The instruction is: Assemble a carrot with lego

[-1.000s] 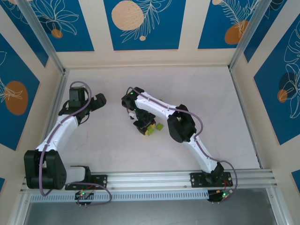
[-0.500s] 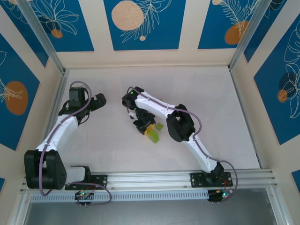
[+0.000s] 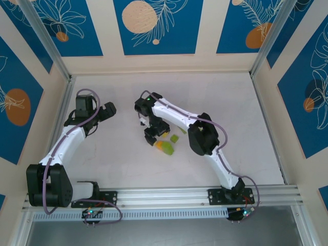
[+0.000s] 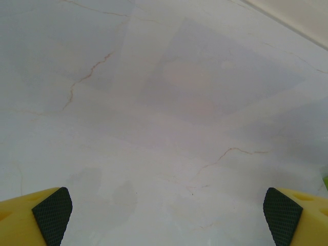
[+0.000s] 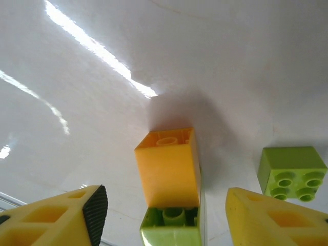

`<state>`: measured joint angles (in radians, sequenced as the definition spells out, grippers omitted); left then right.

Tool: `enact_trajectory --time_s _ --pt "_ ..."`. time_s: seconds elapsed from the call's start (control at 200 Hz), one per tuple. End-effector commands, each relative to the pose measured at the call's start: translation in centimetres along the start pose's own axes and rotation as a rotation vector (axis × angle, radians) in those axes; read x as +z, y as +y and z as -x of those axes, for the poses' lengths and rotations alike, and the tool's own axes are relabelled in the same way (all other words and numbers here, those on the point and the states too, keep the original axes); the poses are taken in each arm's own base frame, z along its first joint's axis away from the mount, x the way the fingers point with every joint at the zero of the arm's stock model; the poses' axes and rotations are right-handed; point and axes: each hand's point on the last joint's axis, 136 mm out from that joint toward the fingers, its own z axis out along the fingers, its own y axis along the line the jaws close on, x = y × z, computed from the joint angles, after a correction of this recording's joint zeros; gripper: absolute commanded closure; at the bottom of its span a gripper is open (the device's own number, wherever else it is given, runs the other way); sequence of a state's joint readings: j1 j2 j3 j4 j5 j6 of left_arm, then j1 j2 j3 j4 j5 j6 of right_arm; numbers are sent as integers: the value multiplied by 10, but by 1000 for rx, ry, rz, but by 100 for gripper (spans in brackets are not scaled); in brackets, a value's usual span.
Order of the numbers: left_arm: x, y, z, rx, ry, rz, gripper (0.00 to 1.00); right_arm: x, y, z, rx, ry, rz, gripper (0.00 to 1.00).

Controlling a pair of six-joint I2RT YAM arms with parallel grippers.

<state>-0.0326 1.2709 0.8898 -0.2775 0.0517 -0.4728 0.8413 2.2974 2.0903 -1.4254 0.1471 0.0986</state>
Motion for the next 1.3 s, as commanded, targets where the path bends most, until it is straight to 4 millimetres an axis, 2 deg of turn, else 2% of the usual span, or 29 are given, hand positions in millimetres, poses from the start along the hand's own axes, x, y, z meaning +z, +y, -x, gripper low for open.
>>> enact_trajectory --time_s 0.0,0.07,0.17,0.31,0.44,0.59,0.675,1.04,1.295 --pt "-2 3 3 -11 -3 1 1 -42 12 13 -43 -230 81 34" --pt "-3 3 2 -11 -1 1 2 -52 11 11 -40 -311 108 34" --pt "-4 3 2 -8 -2 3 1 -54 11 -4 -69 -398 146 34" --pt "-5 3 3 -9 -4 3 1 -33 10 -30 -99 -475 164 33" --pt "-5 3 2 -9 -1 4 1 -16 10 -44 -106 -576 184 31" --pt "-4 2 2 -11 2 0 1 -5 1 -47 -82 -674 164 29" --pt "-3 1 2 -13 7 -6 2 2 -5 -47 -64 -681 149 28" --pt "-3 2 2 -11 8 -3 2 24 -10 -40 -82 -667 137 32" --pt "-2 1 2 -10 6 -7 2 36 -8 -54 -89 -691 186 33"
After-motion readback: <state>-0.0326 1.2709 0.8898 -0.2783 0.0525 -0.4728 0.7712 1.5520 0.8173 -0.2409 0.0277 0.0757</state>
